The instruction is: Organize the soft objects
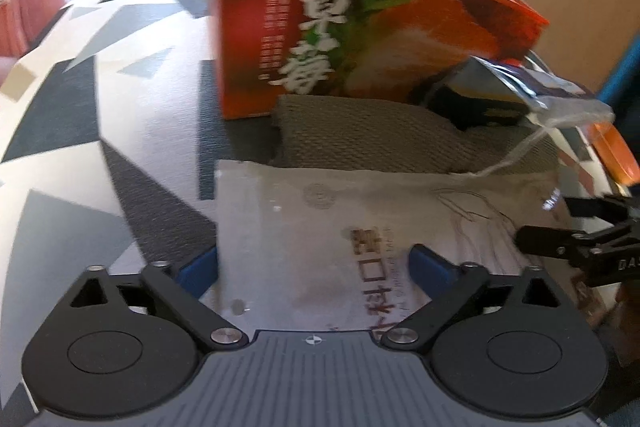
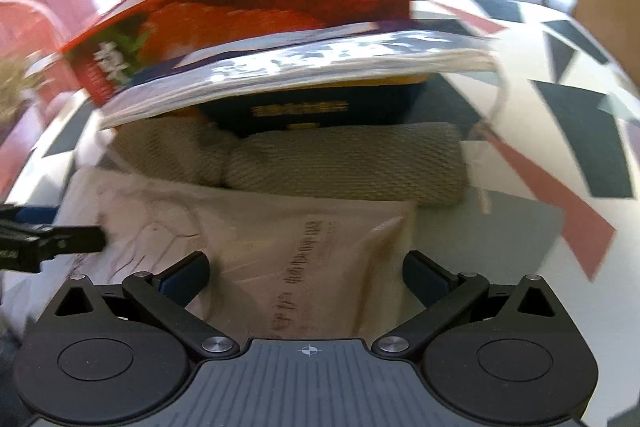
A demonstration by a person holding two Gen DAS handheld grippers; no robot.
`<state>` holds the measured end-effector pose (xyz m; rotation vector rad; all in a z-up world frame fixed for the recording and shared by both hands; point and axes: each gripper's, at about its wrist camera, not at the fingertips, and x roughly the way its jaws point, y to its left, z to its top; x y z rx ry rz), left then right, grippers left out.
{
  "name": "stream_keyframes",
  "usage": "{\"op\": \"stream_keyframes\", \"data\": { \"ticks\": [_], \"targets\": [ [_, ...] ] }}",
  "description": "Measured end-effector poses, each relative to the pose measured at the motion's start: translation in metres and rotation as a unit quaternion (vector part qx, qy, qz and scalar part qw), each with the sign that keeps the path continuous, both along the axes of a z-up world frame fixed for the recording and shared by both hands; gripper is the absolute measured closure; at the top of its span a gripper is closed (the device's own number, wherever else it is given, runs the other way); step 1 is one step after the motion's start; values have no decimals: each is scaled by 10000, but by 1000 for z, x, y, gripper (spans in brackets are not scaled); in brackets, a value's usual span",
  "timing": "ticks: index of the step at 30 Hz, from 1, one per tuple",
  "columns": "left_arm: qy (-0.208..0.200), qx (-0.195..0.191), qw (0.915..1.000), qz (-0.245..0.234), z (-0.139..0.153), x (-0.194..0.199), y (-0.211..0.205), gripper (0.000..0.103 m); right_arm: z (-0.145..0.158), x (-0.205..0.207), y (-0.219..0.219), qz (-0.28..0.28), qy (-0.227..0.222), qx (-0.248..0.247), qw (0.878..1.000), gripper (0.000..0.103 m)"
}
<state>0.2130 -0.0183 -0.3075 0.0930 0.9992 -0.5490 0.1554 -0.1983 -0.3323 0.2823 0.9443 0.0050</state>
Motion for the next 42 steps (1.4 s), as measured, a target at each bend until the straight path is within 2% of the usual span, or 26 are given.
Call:
{"op": "stream_keyframes", "data": {
  "ticks": [5, 6, 12, 15, 17, 20, 21, 24, 27, 29, 30, 32, 33, 42],
  "targets": [
    [129, -153, 9996, -194, 4, -1, -1, 23, 3, 7, 1, 304, 141, 149, 9993, 0],
    [163, -225, 9992, -274, 5, -2, -2, 31, 4, 8, 0, 359, 160, 198, 9990, 1],
    [340, -414, 9980, -333, 5, -6, -1, 34, 7, 9, -5, 485, 193, 436, 9977, 4],
    [443, -614, 9969, -207, 4, -6, 5, 36, 9, 10, -12, 498, 176, 657, 9964, 13],
    [505, -748, 9958, -162, 5, -7, 9, 36, 11, 9, -17, 519, 189, 924, 9942, 26],
    [437, -780, 9959, -147, 8, -13, 13, 43, 14, 8, -18, 677, 254, 1156, 9907, 32],
    [429, -810, 9957, -125, 10, -14, 16, 48, 17, 6, -17, 730, 202, 1071, 9914, 33],
    [471, -1070, 9931, -52, 14, -18, 29, 49, 30, 0, -17, 867, -9, 904, 9921, 36],
    [412, -1155, 9924, -54, 15, -24, 34, 54, 45, -8, -19, 1064, -205, 633, 9921, 41],
    [321, -1166, 9926, -68, 16, -29, 35, 68, 52, -12, -17, 1219, -239, 228, 9920, 45],
    [252, -1114, 9934, -44, 17, -32, 35, 82, 54, -14, -15, 1271, -237, 53, 9916, 47],
    [102, -1089, 9940, -36, 18, -38, 36, 91, 58, -20, -16, 1344, -233, -185, 9905, 51],
    [16, -1075, 9942, -17, 20, -41, 37, 98, 59, -24, -15, 1372, -239, -248, 9899, 52],
    [-890, -1203, 9887, -87, 70, -74, 53, 100, 98, -49, -15, 1494, -628, -378, 9861, 55]
  ]
}}
